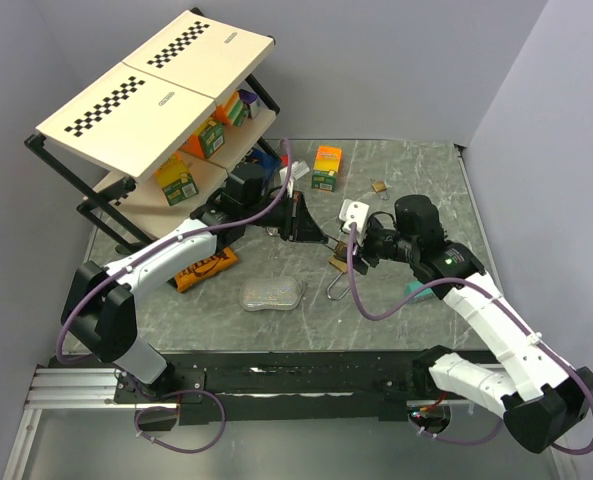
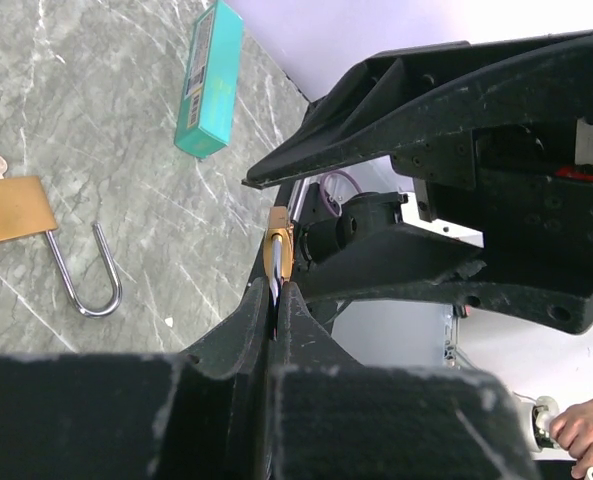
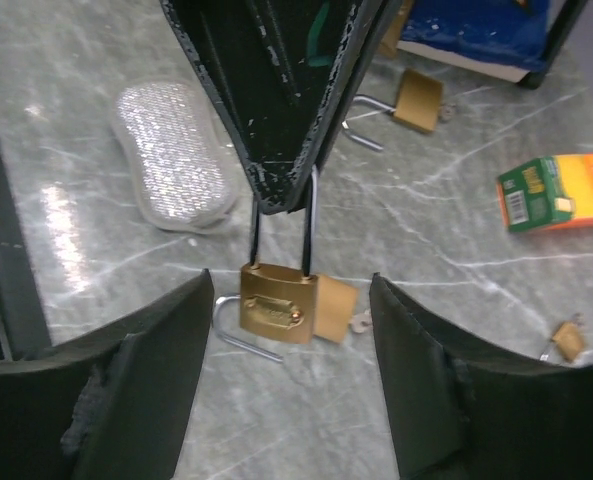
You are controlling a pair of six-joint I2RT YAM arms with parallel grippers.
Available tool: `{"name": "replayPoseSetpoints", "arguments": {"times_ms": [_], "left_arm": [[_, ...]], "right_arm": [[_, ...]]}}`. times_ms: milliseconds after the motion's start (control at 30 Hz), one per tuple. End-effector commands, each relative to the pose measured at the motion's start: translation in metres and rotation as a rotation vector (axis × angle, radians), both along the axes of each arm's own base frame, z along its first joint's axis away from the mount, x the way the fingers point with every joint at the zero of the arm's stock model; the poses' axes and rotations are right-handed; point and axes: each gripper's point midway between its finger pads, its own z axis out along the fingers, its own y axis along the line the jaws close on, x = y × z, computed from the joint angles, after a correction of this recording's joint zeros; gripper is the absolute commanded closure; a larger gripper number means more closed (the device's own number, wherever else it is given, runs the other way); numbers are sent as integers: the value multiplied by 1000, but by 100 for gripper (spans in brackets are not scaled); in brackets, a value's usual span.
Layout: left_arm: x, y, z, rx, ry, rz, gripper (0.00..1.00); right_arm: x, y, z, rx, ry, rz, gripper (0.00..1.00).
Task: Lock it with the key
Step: Place the lock at the center of the board.
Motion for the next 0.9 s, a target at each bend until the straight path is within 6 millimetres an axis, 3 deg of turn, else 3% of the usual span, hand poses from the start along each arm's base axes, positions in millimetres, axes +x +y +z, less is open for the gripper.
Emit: {"name": "replayPoseSetpoints", "arguments": {"times_ms": [0, 100, 300, 433, 533, 667, 733, 800, 867], "left_arm": [[-7, -1, 28, -69, -60, -24, 99], [-8, 0, 30, -71, -64, -24, 99], [-10, 1, 29, -71, -65, -31, 99], [-11, 1, 29, -69, -65, -35, 99], [-11, 2, 30, -68, -68, -34, 99], [-10, 2, 29, -66, -73, -29, 99], [-9, 3, 29, -68, -78, -28, 77], [-8, 4, 31, -70, -90, -30, 49], [-3, 7, 33, -66, -117, -18, 39]], "right_arm": [[10, 3, 14, -3, -97, -1, 39], [10, 3, 12, -15, -99, 5, 43], [10, 6, 2, -49, -70, 12, 37], [12, 6, 0, -58, -72, 6, 39], [13, 5, 2, -58, -80, -3, 49], [15, 5, 3, -56, -86, -15, 73], [15, 5, 3, -50, -74, -26, 78], [19, 0, -1, -64, -51, -58, 80], [22, -7, -5, -64, -15, -93, 81]]}}
